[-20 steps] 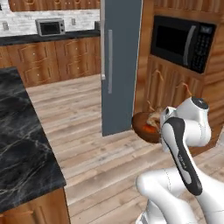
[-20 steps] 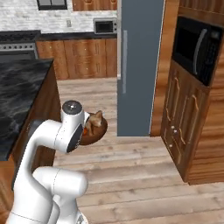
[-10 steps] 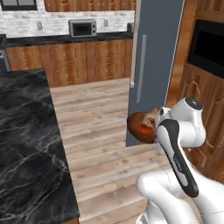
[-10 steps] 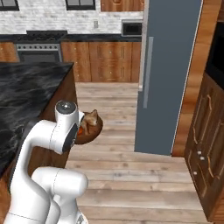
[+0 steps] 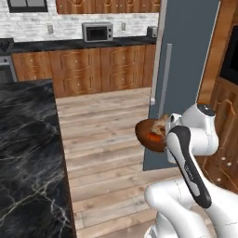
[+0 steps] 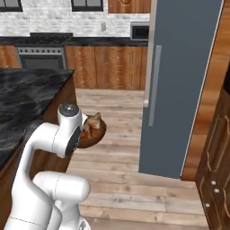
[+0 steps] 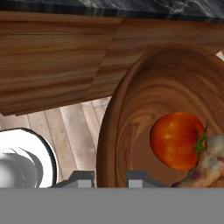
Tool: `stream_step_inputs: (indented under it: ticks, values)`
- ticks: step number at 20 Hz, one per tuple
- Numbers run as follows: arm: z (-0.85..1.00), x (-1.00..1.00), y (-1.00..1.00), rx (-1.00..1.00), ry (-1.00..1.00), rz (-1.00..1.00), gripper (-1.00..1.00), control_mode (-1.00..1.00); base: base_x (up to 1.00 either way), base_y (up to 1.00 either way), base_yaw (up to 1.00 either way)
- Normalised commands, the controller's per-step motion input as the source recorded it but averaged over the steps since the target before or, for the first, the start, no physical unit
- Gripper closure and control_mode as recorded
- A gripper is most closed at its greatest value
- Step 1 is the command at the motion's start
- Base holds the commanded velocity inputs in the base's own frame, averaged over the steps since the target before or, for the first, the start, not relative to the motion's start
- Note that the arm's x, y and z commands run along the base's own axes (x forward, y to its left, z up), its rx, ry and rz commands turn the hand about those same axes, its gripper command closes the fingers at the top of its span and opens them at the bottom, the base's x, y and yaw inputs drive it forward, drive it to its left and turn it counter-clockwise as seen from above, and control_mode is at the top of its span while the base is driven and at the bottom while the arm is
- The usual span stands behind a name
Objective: Pick the chicken drumstick and tomato from their plates and place them in the bowl. Then put the bowl in the fridge.
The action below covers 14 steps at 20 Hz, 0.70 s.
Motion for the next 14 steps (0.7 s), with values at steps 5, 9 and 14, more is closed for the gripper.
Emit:
stream_step_inputs:
  ticks: [5, 9, 14]
  values:
    - [0.0, 0.0, 0.0, 0.0, 0.0, 0.0, 1.0, 1.0, 0.13, 0.28, 0.27]
    - [0.0, 0.0, 0.0, 0.0, 0.0, 0.0, 1.0, 1.0, 0.78, 0.0, -0.09]
    - [0.0, 0.0, 0.0, 0.0, 0.0, 0.0, 1.0, 1.0, 0.75, 0.06, -0.22]
